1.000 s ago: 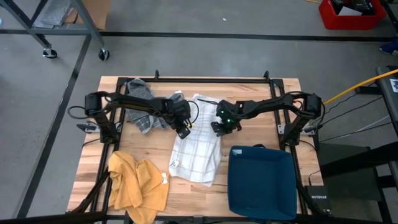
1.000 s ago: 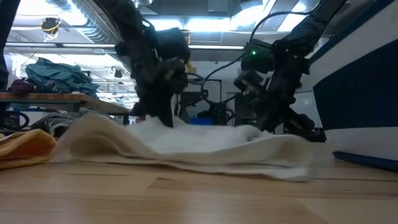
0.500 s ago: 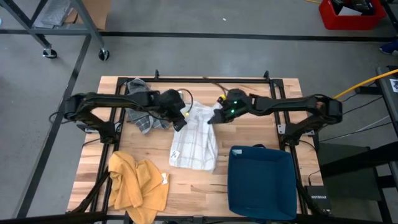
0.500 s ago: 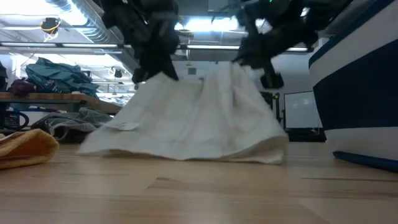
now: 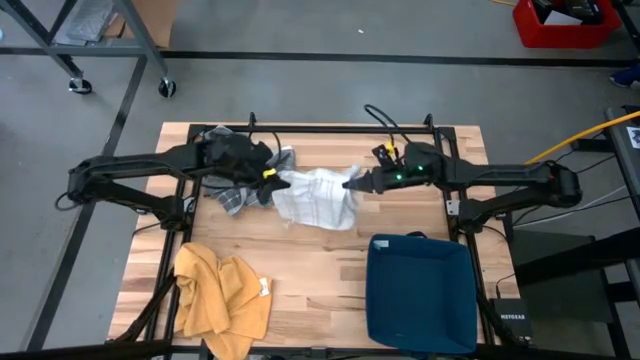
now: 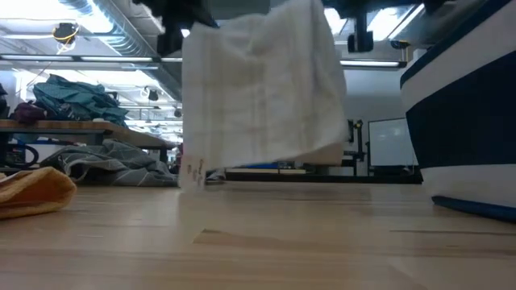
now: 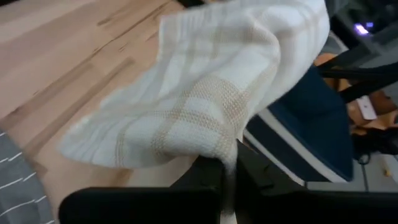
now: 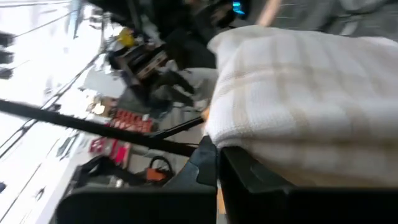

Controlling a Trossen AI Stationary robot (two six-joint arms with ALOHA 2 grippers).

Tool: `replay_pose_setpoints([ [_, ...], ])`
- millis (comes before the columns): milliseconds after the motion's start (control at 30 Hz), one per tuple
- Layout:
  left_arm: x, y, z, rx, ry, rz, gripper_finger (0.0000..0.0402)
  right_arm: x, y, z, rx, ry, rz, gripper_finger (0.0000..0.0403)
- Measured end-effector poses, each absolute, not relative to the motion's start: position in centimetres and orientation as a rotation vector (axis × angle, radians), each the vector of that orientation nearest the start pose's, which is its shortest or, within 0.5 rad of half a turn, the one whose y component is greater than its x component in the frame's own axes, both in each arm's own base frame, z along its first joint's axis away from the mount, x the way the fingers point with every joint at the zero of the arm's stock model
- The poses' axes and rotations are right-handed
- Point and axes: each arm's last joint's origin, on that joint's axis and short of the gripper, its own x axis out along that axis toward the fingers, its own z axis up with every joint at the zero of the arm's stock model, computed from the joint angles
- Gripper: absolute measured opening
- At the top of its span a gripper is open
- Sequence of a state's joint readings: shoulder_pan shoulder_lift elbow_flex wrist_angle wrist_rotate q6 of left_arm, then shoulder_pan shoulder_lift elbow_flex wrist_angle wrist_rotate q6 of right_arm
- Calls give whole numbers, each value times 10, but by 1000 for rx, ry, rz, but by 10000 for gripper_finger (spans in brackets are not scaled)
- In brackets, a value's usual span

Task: Fold towel
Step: Fold the white kitchen towel

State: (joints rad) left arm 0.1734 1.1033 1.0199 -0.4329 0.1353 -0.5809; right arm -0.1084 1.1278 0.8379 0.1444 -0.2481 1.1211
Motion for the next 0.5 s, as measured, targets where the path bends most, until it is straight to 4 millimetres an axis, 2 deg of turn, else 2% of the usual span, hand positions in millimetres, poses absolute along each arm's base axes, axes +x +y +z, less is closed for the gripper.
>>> replay_pose_setpoints([
  [267, 218, 8, 345, -627, 422, 157, 1, 255, 11, 330, 1082, 107, 191, 4],
  [500, 219, -25, 344, -668, 437, 140, 0, 254, 43, 326, 1086, 129, 176, 4],
])
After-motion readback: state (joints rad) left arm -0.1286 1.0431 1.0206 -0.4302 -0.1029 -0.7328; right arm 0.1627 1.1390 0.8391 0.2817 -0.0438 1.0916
